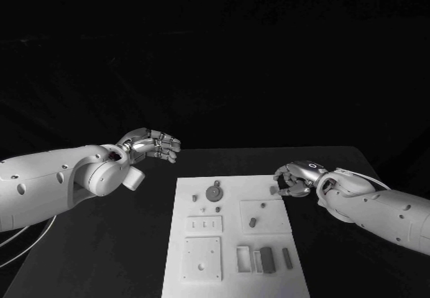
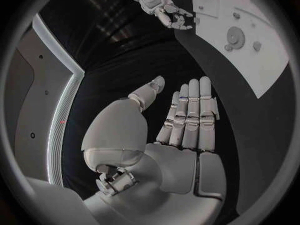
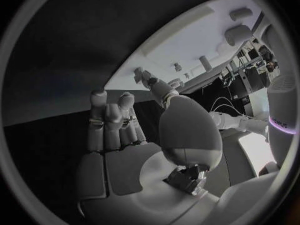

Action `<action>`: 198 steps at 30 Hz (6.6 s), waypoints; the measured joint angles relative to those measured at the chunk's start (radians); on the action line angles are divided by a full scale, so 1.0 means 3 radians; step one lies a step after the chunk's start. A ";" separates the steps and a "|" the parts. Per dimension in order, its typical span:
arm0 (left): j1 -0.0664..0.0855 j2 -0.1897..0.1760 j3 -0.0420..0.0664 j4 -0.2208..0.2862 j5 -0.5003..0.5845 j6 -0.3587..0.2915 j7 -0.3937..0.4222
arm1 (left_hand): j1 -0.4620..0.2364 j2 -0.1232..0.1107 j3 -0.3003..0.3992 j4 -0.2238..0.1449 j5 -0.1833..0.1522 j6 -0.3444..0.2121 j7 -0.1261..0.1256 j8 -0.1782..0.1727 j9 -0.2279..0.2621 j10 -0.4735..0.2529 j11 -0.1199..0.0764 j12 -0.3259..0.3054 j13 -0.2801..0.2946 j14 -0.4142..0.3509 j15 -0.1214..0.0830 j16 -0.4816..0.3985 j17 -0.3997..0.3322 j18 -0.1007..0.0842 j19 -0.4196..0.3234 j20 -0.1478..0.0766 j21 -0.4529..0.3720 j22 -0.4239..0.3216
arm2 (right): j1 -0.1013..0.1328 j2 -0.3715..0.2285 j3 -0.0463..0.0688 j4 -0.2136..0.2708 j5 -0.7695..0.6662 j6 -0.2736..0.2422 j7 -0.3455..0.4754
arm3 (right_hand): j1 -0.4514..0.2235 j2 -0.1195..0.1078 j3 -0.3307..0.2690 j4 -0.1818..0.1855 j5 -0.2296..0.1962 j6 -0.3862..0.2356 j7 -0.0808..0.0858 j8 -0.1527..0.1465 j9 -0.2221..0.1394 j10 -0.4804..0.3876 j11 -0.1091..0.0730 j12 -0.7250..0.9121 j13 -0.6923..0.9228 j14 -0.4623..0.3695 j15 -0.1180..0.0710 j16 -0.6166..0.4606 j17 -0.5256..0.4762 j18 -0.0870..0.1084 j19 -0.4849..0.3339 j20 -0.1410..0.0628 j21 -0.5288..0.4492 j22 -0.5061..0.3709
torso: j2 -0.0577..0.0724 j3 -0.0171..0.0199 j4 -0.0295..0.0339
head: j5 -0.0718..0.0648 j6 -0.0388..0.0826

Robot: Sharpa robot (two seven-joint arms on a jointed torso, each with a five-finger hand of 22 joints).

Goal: Assemble the parts on the task board

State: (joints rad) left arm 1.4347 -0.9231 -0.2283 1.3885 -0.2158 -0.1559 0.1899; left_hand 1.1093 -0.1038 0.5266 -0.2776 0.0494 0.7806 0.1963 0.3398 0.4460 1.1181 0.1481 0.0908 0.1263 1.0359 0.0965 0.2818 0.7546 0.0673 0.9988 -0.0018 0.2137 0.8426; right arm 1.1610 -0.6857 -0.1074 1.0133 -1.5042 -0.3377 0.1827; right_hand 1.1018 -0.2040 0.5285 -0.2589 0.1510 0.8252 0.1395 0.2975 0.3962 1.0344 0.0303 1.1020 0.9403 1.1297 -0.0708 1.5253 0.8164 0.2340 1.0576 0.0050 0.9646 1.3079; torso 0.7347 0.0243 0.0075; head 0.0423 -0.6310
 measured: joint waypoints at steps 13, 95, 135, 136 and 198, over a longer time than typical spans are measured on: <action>-0.0001 0.0004 0.0000 -0.0002 -0.0008 0.0010 -0.0001 | 0.0000 0.0000 0.0000 0.0000 0.0000 0.0000 0.0000 0.0000 0.0000 0.0000 0.0000 0.0000 0.0000 0.0000 0.0000 0.0000 0.0002 -0.0017 0.0000 0.0000 0.0000 0.0002 | -0.0057 0.0076 0.0000 -0.0119 0.0028 0.0118 0.0011 | -0.0023 0.0023 -0.0004 0.0004 0.0000 0.0064 0.0003 0.0061 0.0027 -0.0071 0.0000 0.0536 0.0349 -0.0003 0.0003 0.0125 0.0074 0.0016 0.0000 0.0001 0.0096 0.0000 | -0.0006 -0.0010 -0.0001 | 0.0011 -0.0027; 0.0000 -0.0009 0.0001 0.0035 -0.0040 0.0012 -0.0025 | 0.0000 0.0000 -0.0009 0.0009 0.0000 0.0000 0.0000 0.0000 -0.0001 0.0003 0.0000 -0.0013 0.0005 0.0000 0.0000 0.0000 0.0026 -0.0029 0.0001 0.0001 -0.0017 0.0015 | -0.0084 0.0210 -0.0005 -0.0167 0.0075 0.0061 0.0031 | -0.0013 0.0445 0.0005 -0.0080 0.0000 0.0422 -0.0099 0.0233 0.0156 -0.0088 -0.0042 0.0613 0.0331 0.0016 -0.0024 0.0182 0.0076 0.0020 -0.0006 -0.0015 0.0173 -0.0002 | -0.0010 -0.0004 -0.0009 | 0.0043 -0.0086; 0.0000 -0.0040 0.0001 0.0086 -0.0143 -0.0040 -0.0143 | 0.0000 0.0000 -0.0028 0.0047 0.0000 0.0068 -0.0019 0.0029 0.0010 0.0067 -0.0018 -0.0012 0.0027 0.0000 0.0000 -0.0012 0.0050 -0.0021 0.0013 -0.0012 -0.0017 0.0033 | 0.0066 0.0294 0.0073 0.0943 0.0171 0.0123 -0.0377 | -0.0004 0.0452 0.0014 -0.0090 -0.0001 0.0428 -0.0105 0.0242 0.0178 -0.0088 -0.0042 0.0612 0.0318 0.0001 -0.0037 0.0182 0.0062 0.0022 -0.0030 -0.0016 0.0173 0.0000 | -0.0015 -0.0012 -0.0009 | 0.0091 -0.0093; 0.0000 -0.0040 0.0001 0.0087 -0.0144 -0.0042 -0.0144 | 0.0000 0.0000 -0.0028 0.0047 0.0000 0.0070 -0.0022 0.0029 0.0010 0.0067 -0.0018 -0.0012 0.0027 0.0000 0.0000 -0.0013 0.0050 -0.0022 0.0013 -0.0012 -0.0017 0.0034 | 0.0066 0.0315 0.0073 0.0964 0.0178 0.0135 -0.0392 | -0.0005 0.0452 0.0014 -0.0090 -0.0001 0.0426 -0.0103 0.0242 0.0181 -0.0088 -0.0042 0.0612 0.0318 0.0001 -0.0037 0.0182 0.0061 0.0022 -0.0030 -0.0016 0.0173 0.0000 | -0.0015 -0.0012 -0.0008 | 0.0091 -0.0093; -0.0041 0.0167 -0.0039 0.0624 -0.1733 0.0385 -0.2216 | -0.0854 0.0061 -0.0758 0.0436 0.0000 0.0483 -0.0208 0.0125 0.0045 0.0514 -0.0264 0.0191 0.0381 0.0365 -0.0258 0.0361 0.0429 0.0014 0.0357 -0.0228 0.0216 0.0359 | -0.0027 0.0814 -0.0002 0.1265 0.0089 0.0226 -0.1418 | -0.0045 0.0482 0.0010 -0.0094 -0.0001 0.0416 -0.0093 0.0205 0.0190 -0.0112 -0.0065 0.0612 0.0312 -0.0014 -0.0043 0.0182 0.0055 0.0025 -0.0036 -0.0009 0.0173 -0.0001 | -0.0004 0.0003 -0.0007 | 0.0155 -0.0121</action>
State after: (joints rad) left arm 1.4226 -0.8731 -0.2400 1.5756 -0.7359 -0.0403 -0.4750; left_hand 0.8530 -0.0856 0.2992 -0.1468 0.0494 0.9254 0.1338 0.3772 0.4594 1.2723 0.0690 0.1482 0.2405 1.1454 0.0191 0.3902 0.8832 0.0715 1.1060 -0.0702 0.2785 0.9504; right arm 1.1531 -0.4415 -0.1081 1.3928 -1.4773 -0.2698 -0.2427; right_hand 1.0884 -0.0595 0.5314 -0.2871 0.1508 0.9501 0.1116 0.3591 0.4532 1.0008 0.0106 1.2857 1.0340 1.1254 -0.0835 1.5798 0.8329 0.2415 1.0469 0.0023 1.0165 1.3075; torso 0.7335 0.0251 0.0053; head 0.0889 -0.6674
